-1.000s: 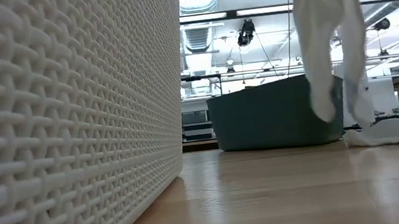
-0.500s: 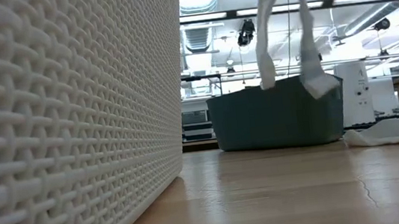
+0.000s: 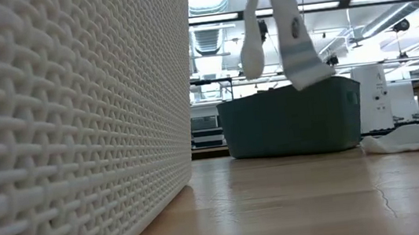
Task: Pick & Place Cloths
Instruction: Put the top white sock into the transparent bin
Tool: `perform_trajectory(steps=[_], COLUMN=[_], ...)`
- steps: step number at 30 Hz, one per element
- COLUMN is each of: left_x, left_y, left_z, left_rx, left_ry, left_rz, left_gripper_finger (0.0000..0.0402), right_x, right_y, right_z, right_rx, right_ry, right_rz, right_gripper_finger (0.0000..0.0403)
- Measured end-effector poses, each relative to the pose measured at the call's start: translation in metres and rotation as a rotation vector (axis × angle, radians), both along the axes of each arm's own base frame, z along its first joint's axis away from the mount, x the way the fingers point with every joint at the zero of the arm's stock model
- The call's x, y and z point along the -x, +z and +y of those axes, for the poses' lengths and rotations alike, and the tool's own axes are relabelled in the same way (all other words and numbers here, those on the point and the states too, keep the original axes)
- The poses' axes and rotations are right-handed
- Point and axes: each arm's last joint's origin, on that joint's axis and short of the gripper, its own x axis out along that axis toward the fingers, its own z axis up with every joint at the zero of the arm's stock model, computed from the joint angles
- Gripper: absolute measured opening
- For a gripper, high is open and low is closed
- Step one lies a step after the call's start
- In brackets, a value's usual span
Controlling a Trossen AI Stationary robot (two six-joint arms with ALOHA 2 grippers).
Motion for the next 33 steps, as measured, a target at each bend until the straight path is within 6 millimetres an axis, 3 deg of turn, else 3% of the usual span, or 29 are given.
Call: perform_trajectory(steps=[12,22,33], left_x=[0.000,0.000,0.000], left_y=[0.000,0.000,0.000], left_z=[0.000,0.000,0.000], left_rx=[0.000,0.000,0.000], left_ry=[0.000,0.000,0.000], left_rz=[0.000,0.000,0.000], left_gripper_finger=[0.0035,0.0035,0.0035], right_x=[-0.033,-0.014,-0.030], right_y=[-0.001,0.009,-0.005], right_z=[-0.029,-0.026,-0.022], right_rx=[0.038,-0.041,-0.130], right_ry=[0.005,0.044,0.163], right_rz=[-0.106,-0.105,-0.050], right_gripper_finger=[0.0008,0.0008,0.0008])
